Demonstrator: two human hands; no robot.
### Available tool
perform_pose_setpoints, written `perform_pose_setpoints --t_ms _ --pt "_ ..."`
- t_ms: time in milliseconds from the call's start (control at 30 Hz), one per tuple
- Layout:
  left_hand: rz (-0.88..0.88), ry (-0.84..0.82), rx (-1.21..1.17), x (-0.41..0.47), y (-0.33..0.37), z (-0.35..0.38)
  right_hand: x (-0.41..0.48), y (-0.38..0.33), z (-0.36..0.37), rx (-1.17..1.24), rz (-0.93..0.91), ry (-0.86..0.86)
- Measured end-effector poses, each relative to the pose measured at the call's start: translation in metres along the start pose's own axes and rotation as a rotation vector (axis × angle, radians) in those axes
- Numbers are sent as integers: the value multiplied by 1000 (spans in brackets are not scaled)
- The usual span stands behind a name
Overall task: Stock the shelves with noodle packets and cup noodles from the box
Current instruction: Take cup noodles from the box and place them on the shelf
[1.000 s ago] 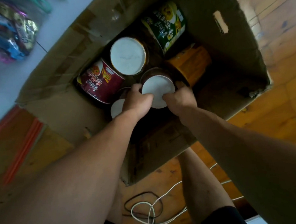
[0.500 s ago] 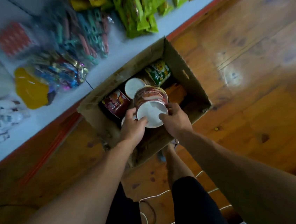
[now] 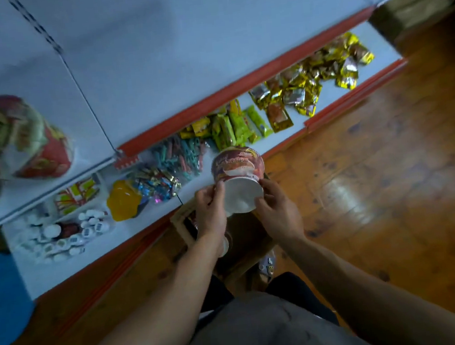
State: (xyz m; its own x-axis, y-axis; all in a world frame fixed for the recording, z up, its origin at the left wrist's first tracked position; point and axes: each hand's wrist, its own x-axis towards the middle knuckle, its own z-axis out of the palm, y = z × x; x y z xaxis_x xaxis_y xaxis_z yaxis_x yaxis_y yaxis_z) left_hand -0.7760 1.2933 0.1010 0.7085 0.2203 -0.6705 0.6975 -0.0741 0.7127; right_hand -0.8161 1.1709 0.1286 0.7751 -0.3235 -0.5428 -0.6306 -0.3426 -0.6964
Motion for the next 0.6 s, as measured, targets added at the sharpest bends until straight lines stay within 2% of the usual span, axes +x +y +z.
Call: perform_pose_setpoints --t_ms 100,267,400,500,600 --pt "-18 35 -204 -26 32 -4 -20 -30 -9 -2 -176 90" --pt "4 -87 -483 -50 58 -17 -37 -65 -30 19 -336 163" --pt "204 -166 -392 -57 85 -38 -40 -88 -37 85 -339 151" --pt "351 -135 -314 -57 108 -60 -39 -111 -31 156 -389 80" --pt "376 -107 -301 -54 123 -80 -36 -137 -21 262 -428 18"
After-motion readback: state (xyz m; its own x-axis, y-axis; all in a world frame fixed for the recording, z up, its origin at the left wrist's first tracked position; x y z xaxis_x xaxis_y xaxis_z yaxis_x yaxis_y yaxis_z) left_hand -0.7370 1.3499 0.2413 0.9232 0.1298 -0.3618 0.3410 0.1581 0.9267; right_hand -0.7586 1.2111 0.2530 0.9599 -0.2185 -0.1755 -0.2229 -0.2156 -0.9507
